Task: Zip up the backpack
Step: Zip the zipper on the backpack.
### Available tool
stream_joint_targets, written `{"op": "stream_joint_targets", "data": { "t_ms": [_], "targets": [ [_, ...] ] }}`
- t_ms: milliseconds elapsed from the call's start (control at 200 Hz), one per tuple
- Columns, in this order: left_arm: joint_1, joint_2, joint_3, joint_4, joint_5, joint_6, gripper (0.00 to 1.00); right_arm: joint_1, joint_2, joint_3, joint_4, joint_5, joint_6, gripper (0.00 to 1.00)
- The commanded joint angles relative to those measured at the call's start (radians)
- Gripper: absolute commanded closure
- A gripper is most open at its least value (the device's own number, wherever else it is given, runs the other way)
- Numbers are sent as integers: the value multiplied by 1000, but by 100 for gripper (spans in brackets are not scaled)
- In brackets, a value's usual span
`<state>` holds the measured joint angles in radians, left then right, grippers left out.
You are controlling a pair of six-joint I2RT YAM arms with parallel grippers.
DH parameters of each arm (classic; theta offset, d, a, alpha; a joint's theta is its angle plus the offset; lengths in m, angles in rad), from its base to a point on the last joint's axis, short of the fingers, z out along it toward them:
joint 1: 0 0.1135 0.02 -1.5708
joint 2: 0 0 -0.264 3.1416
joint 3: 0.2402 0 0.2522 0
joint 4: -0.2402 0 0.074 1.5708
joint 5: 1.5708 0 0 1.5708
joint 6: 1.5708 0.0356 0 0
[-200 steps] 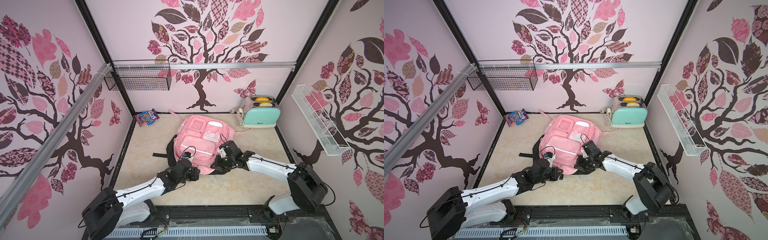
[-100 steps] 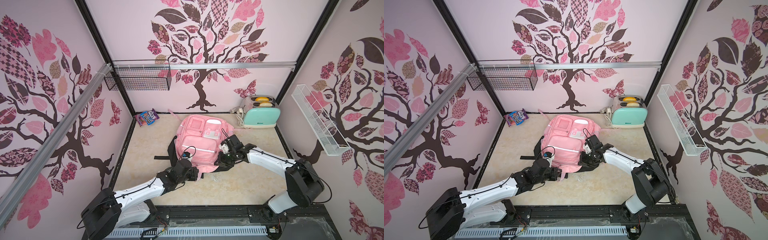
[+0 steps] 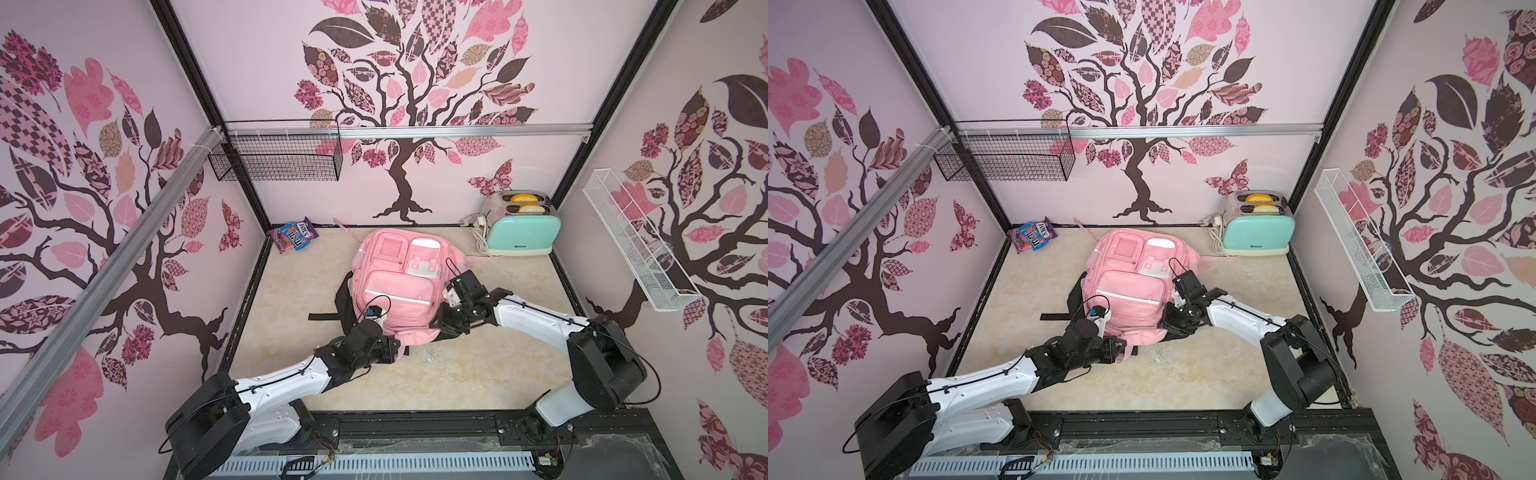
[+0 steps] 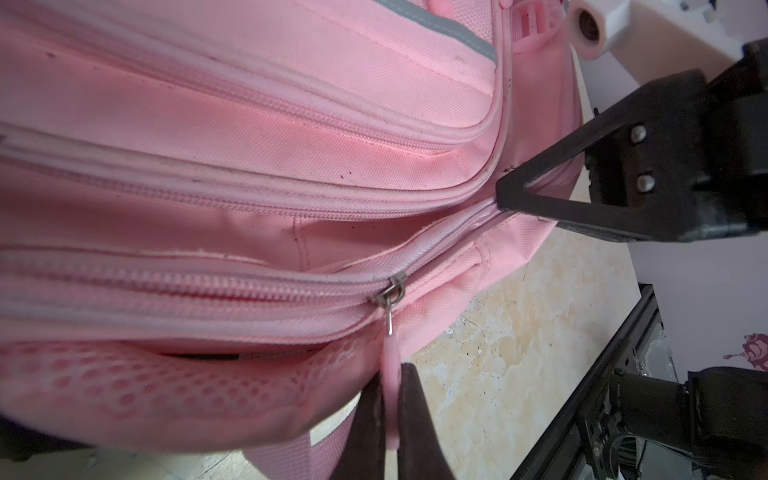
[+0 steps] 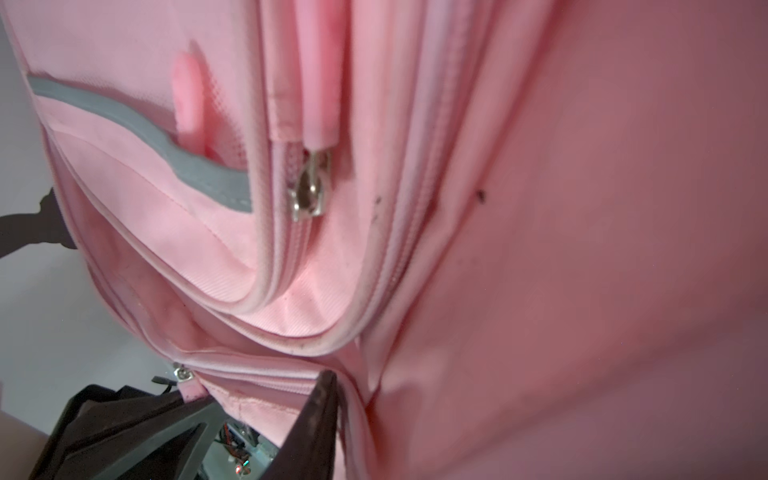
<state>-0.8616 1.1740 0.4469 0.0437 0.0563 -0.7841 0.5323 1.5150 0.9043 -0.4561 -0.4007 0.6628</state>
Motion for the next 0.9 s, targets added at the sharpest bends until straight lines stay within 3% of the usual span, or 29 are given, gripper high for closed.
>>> {"op": "stream_joint_targets", "data": {
  "t_ms": [0, 180, 535, 615, 785, 840, 895],
  "targets": [
    [3, 17, -26, 5, 28, 9, 100, -8, -57, -58, 128, 7, 104, 50],
    [4, 17, -39, 48, 51, 8, 100, 25, -69, -130, 239, -74, 218, 43],
    [3, 13, -39, 55, 64, 8, 100, 164, -75, -185, 381, -44, 333, 43],
    [2, 7, -42, 52, 63, 6, 100, 166, -63, -185, 391, -47, 329, 53],
    [1, -9, -38, 27, 48, 9, 100, 167, -68, -174, 363, -41, 280, 92],
    [1, -13, -34, 11, 39, 11, 100, 166, -72, -159, 332, -38, 249, 100],
    [1, -14, -26, -12, 26, 13, 100, 166, -80, -135, 279, -26, 204, 100]
  ]
}}
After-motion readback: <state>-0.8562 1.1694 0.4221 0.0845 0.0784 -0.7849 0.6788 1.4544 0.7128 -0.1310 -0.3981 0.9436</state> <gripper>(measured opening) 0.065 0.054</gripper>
